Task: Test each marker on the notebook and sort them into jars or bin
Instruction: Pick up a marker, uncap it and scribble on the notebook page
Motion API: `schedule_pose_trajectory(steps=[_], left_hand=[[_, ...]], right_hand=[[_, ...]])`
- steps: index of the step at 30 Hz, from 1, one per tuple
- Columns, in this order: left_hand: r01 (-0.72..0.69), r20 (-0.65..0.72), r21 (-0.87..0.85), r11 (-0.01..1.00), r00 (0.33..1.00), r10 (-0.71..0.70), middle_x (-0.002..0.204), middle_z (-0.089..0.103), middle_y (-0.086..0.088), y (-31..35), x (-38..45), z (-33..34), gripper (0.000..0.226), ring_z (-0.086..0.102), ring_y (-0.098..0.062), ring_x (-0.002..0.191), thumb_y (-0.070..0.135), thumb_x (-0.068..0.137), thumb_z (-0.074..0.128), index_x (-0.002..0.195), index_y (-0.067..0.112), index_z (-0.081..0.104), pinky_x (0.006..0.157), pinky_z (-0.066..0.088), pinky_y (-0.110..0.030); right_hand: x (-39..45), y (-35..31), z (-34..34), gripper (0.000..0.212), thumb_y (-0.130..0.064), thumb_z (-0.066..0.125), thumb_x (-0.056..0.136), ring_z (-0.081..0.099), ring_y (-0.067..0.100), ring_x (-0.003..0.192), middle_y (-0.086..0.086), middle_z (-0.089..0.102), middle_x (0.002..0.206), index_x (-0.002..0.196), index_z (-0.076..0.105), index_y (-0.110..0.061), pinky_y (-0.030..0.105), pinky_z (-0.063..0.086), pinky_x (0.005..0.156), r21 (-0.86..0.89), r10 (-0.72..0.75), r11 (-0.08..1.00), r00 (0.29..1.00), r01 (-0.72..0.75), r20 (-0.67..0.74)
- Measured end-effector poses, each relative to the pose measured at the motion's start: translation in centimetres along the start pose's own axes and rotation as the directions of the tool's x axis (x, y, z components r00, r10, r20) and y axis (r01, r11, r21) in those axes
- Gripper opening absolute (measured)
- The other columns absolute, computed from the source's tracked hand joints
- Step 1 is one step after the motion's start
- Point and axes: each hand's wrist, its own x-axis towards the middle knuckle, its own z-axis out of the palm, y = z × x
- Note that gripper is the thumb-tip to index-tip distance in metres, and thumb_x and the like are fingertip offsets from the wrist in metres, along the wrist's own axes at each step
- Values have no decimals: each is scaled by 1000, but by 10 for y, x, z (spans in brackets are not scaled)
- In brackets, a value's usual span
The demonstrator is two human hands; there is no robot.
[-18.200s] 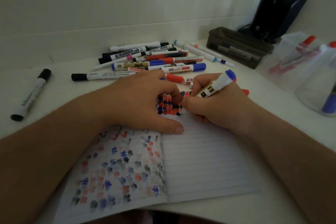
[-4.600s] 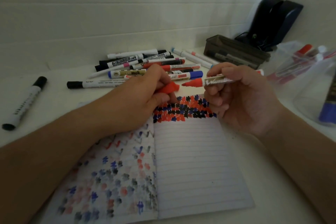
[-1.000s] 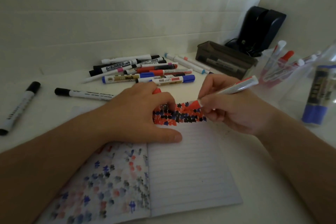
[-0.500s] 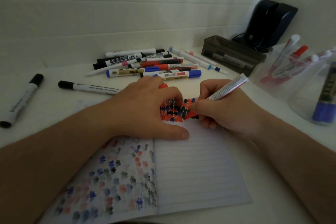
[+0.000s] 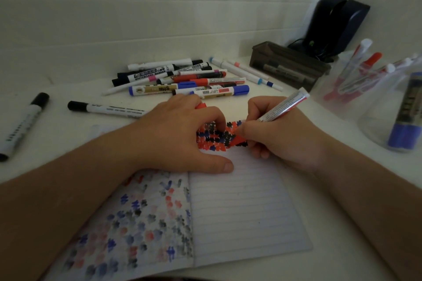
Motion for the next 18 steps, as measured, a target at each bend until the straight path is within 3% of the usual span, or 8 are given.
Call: schedule_pose_trajectory(steps=[7, 13, 18], left_hand=[[-6, 1, -6, 1000, 1000, 6, 102, 33, 26, 0, 1, 0, 78, 35, -6, 100, 101, 56, 46, 122, 61, 39, 80, 36, -30], [6, 8, -5, 1000, 1000, -6, 103, 35, 23, 1, -1, -1, 81, 37, -7, 102, 101, 55, 44, 124, 59, 41, 84, 40, -31], [3, 13, 3, 1000, 1000, -3, 103, 35, 23, 1, 0, 0, 79, 36, -6, 102, 101, 56, 45, 124, 61, 40, 83, 38, -31]], right_hand=[[0, -1, 2, 28, -6, 73, 87, 61, 18, 52, 6, 64, 60, 68, 53, -14, 23, 49, 46, -83, -2, 997, 1000, 3, 3], [1, 0, 1, 26, -5, 72, 90, 60, 18, 51, 9, 66, 62, 72, 55, -11, 22, 50, 46, 4, 3, 1000, 1000, -3, 0], [1, 0, 3, 27, -3, 72, 89, 60, 21, 51, 9, 64, 59, 70, 55, -10, 24, 49, 45, -33, -9, 999, 1000, 10, 22]])
